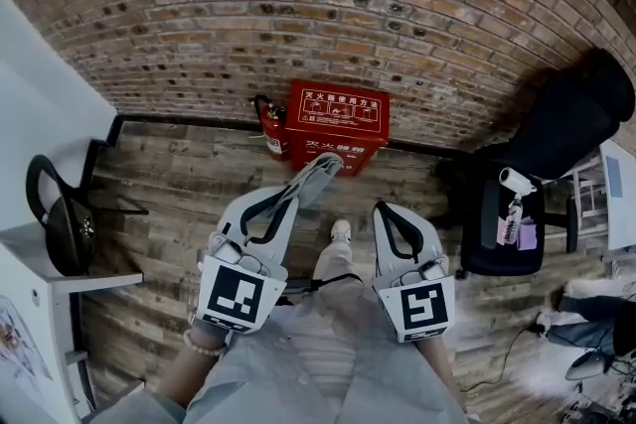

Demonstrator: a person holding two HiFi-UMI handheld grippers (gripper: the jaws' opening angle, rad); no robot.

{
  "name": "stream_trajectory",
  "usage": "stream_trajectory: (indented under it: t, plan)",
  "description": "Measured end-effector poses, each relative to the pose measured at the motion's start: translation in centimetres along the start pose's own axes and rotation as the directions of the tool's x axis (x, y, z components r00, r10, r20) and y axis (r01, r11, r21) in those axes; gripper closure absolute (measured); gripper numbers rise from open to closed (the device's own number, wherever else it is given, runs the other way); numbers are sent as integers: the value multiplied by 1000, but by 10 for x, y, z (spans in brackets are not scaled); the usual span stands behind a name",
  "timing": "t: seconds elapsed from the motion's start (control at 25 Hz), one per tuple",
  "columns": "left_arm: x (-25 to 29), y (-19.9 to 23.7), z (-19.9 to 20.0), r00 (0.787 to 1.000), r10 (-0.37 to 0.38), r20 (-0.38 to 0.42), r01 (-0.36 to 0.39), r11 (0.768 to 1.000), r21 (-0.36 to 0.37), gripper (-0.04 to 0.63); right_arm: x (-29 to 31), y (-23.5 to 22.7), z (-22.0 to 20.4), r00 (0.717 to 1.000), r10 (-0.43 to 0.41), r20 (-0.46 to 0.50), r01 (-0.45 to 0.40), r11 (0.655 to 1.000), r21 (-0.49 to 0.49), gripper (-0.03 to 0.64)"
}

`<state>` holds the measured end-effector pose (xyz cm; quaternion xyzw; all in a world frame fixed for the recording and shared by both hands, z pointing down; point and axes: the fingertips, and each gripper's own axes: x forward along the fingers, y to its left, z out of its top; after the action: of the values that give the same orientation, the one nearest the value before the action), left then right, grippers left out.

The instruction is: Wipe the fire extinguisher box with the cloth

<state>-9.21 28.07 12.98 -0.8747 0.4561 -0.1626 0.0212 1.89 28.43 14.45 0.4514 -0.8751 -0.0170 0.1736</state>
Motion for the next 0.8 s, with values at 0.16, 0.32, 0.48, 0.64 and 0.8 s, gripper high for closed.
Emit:
stream_trajectory:
  t: [0.16,0.32,0.48,0.64,0.8]
  plan:
    - [37,12,6,999,34,-1,-34,999,-6,584,25,-32,-4,1000,26,8,-26,1000,8,606]
    - [81,25,19,998,66,-1,-66,998,-15,584,53,-74,-8,999,55,2,-55,998,12,606]
    - [122,40,25,994,106,-10,-107,993,-45,585,84,-112,-8,996,90,-2,-90,996,6,606]
    - [162,56,29,989,146,-33,-148,987,-70,586,112,-148,-13,992,129,-14,-129,992,-6,606]
    - [189,70,32,982,182,-55,-187,978,-96,584,136,-174,-17,985,170,-30,-171,985,-5,606]
